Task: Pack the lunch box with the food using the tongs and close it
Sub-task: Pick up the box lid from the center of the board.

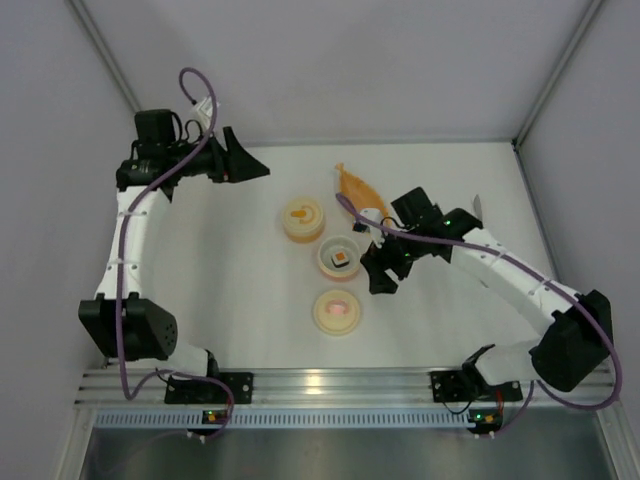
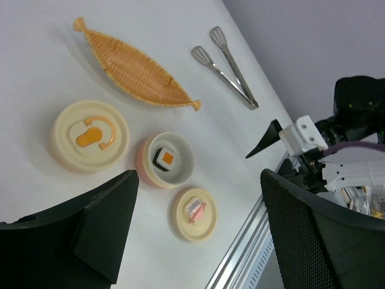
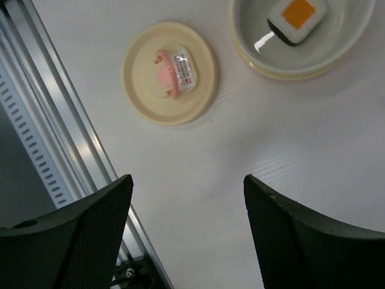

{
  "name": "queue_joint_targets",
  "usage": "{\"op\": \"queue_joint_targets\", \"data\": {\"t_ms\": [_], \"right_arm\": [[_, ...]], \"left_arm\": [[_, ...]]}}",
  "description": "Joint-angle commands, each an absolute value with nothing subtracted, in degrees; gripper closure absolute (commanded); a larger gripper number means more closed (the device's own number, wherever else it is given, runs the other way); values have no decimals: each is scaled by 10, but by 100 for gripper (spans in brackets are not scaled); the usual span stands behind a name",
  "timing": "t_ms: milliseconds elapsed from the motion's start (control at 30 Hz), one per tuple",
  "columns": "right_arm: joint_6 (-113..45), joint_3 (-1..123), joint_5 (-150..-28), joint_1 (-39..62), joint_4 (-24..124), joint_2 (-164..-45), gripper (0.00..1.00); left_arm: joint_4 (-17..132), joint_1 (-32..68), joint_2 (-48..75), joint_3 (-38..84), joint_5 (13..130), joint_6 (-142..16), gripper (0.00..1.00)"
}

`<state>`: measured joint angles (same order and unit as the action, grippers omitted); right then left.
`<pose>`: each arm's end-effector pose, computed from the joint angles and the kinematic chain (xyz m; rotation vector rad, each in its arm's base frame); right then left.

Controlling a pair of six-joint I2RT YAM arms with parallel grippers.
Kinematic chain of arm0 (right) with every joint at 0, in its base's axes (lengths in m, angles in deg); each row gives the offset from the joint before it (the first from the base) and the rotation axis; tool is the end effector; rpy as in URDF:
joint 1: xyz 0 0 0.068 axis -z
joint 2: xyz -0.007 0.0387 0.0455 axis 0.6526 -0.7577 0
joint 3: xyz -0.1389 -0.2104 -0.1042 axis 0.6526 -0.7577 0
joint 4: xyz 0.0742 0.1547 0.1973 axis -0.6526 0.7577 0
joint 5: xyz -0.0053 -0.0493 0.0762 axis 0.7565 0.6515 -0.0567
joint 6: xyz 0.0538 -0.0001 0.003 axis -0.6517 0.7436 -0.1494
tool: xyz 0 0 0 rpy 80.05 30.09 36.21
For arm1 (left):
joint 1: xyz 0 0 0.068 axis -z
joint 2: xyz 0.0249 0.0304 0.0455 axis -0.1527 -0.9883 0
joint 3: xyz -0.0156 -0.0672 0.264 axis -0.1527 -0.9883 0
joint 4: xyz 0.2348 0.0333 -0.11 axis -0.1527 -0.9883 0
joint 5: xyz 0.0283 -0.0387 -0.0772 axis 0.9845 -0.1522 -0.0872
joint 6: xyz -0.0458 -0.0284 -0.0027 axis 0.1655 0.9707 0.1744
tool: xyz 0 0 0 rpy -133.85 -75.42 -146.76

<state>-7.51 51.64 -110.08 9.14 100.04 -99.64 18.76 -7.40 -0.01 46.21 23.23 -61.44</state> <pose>0.2127 0.1509 0.2930 -1.2804 2.2742 0.7317 0.3315 -0.0379 0.4183 0.4072 1.9925 -1.1782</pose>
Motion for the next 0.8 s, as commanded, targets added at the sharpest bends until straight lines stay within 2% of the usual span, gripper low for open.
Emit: {"op": "queue_joint_targets", "data": {"t_ms": [0, 133, 233, 500, 767], "right_arm": [[-75, 536, -1040, 16, 959, -1026, 27], [-56, 572, -1011, -41, 967, -1074, 28], [-31, 588, -999, -73, 966, -1110, 29], [0, 645, -1008, -101, 968, -1200, 35], [-75, 657, -995, -108, 937, -1245, 42]], "left_arm": [[59, -126, 13, 419, 223, -687, 12], [17, -173, 43, 385, 212, -719, 9], [38, -213, 68, 352, 196, -699, 2], [48, -238, 63, 337, 165, -683, 2], [106, -292, 49, 345, 169, -595, 2]]}}
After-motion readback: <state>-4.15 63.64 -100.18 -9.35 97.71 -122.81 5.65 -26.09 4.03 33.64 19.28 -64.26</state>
